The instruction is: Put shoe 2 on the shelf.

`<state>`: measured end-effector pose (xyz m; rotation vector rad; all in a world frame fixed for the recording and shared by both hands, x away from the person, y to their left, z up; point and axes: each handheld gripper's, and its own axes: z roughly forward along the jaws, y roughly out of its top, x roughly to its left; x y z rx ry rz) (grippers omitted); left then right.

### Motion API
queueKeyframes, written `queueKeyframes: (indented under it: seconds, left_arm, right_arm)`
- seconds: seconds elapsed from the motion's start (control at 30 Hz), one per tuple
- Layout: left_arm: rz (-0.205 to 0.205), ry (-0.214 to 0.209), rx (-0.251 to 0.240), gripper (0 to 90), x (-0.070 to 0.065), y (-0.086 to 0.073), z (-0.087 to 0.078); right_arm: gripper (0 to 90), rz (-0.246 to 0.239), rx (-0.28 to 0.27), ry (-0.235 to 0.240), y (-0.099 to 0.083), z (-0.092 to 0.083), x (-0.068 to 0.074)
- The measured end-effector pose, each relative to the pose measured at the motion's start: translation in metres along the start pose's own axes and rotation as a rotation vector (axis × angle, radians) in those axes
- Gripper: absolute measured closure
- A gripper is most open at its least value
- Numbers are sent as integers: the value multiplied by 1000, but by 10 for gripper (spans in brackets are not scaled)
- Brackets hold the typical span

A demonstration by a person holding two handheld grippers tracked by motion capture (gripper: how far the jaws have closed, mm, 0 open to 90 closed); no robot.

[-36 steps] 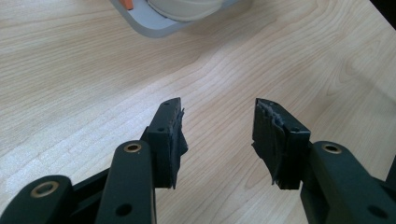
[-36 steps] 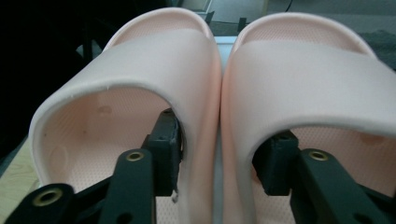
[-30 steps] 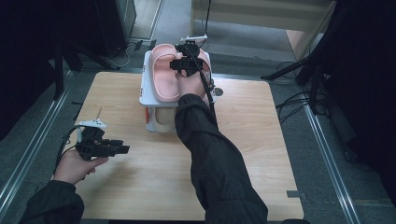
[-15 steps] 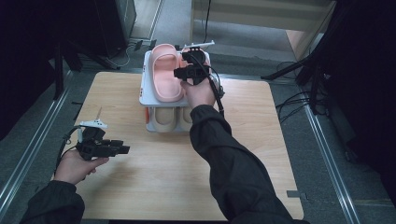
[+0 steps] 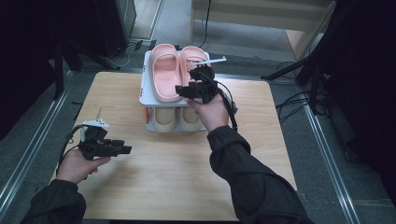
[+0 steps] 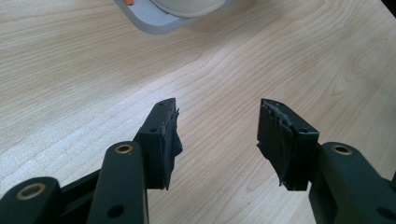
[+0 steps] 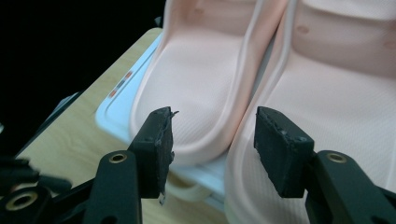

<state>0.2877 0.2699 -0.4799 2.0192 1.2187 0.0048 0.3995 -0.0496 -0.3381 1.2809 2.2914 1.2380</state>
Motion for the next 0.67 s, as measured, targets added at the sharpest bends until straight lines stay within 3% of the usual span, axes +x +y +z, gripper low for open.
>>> queueKeyframes:
  seconds: [0.17, 0.5, 0.67]
  left_arm:
    - [-1, 2, 0, 455, 0, 0, 1]
    - [6, 3, 1, 419, -2, 0, 3]
    - [39, -5, -8, 325, -5, 0, 9]
  right_arm:
    - [479, -3, 1, 58, -19, -12, 0]
    - [456, -55, 9, 114, -54, -30, 1]
    - [398, -128, -1, 167, -83, -31, 0]
